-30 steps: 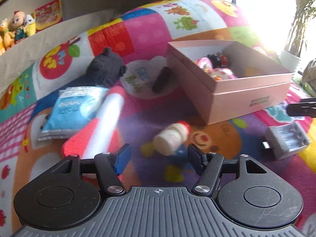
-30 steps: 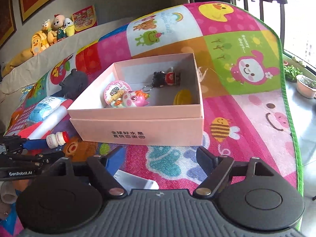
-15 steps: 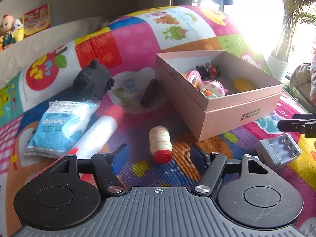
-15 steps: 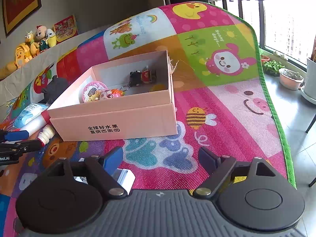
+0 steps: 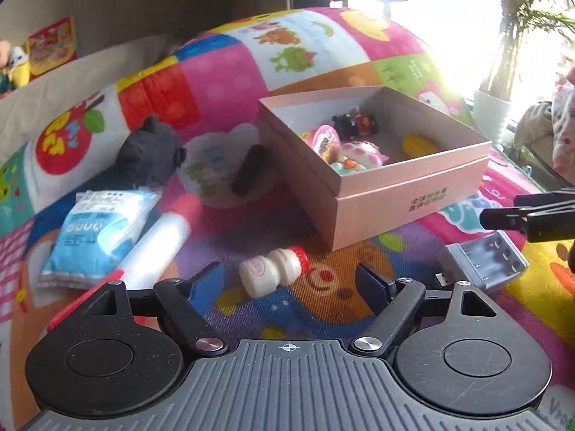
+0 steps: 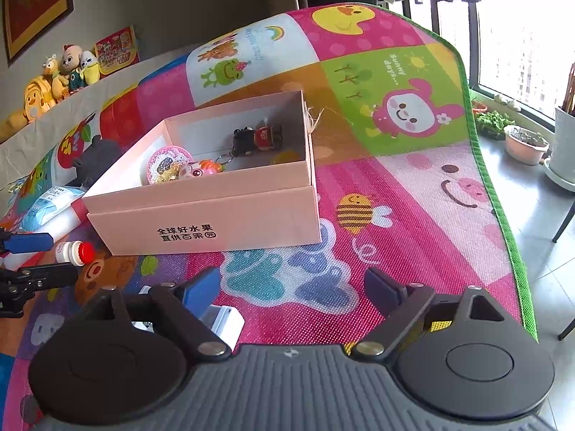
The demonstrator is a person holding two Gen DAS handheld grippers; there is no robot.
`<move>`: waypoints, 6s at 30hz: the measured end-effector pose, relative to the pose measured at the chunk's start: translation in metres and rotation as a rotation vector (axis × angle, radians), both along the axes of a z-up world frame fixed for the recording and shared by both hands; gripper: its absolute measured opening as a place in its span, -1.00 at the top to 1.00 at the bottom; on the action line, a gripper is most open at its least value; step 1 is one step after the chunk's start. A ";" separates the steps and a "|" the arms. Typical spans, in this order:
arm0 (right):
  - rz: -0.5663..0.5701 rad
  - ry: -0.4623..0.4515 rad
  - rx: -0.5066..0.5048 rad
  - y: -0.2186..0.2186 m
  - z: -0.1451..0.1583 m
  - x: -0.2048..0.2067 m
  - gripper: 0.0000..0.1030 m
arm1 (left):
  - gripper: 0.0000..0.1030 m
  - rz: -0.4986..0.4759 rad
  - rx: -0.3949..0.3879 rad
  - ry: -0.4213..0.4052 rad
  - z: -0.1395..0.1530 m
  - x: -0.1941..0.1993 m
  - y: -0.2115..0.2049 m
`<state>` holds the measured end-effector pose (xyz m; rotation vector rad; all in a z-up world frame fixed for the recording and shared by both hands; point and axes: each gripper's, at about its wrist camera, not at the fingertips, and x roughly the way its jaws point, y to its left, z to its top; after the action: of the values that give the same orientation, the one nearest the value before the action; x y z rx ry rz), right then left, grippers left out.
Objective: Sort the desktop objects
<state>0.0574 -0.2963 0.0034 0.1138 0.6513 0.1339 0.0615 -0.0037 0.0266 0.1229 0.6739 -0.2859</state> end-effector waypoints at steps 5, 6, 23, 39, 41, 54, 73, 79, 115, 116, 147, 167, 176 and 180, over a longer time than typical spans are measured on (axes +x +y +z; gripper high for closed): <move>0.001 0.000 -0.003 0.000 0.000 0.000 -0.73 | -0.60 0.021 -0.037 0.019 -0.004 0.004 -0.002; 0.000 0.001 -0.003 0.000 0.000 0.000 -0.73 | -0.57 0.028 -0.031 0.022 -0.005 0.007 -0.004; 0.053 -0.002 -0.081 0.005 0.012 -0.025 -0.20 | 0.05 0.068 -0.032 -0.016 -0.008 -0.055 0.022; 0.281 -0.001 -0.155 0.041 0.025 -0.048 -0.64 | -0.51 0.148 -0.121 -0.014 -0.015 -0.070 0.045; 0.295 0.017 -0.176 0.047 0.018 -0.044 -0.65 | -0.52 0.151 -0.127 -0.013 -0.015 -0.070 0.046; 0.198 0.013 -0.245 0.027 0.006 -0.031 -0.65 | -0.81 0.121 -0.150 0.008 -0.016 -0.065 0.047; 0.118 0.070 -0.156 0.071 0.000 -0.003 -0.70 | -0.84 0.119 -0.123 -0.032 -0.012 -0.072 0.042; 0.157 0.012 -0.180 0.059 0.017 -0.025 -0.56 | -0.70 0.104 -0.029 -0.034 -0.011 -0.066 0.027; 0.289 -0.290 -0.070 0.007 0.161 -0.068 -0.54 | 0.06 -0.151 -0.002 -0.350 0.101 -0.051 -0.046; 0.278 -0.289 -0.057 0.007 0.169 -0.051 -0.54 | 0.06 -0.144 -0.021 -0.346 0.102 -0.035 -0.051; 0.486 -0.009 -0.078 0.168 0.107 0.054 -0.76 | -0.87 0.331 -0.055 -0.105 -0.004 -0.071 0.114; 0.538 0.200 -0.079 0.280 0.033 0.073 -0.07 | -0.91 0.418 -0.089 -0.128 0.008 -0.106 0.161; 0.559 -0.008 -0.332 0.197 0.055 0.003 0.19 | -0.93 0.348 -0.158 -0.097 0.010 -0.089 0.128; 0.517 0.014 -0.213 0.160 0.064 -0.006 0.07 | -0.93 0.313 -0.156 -0.086 0.010 -0.082 0.105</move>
<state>0.0519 -0.1363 0.0669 -0.2623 0.6943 0.5602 -0.0209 0.1011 0.0365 -0.1182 0.5729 -0.0313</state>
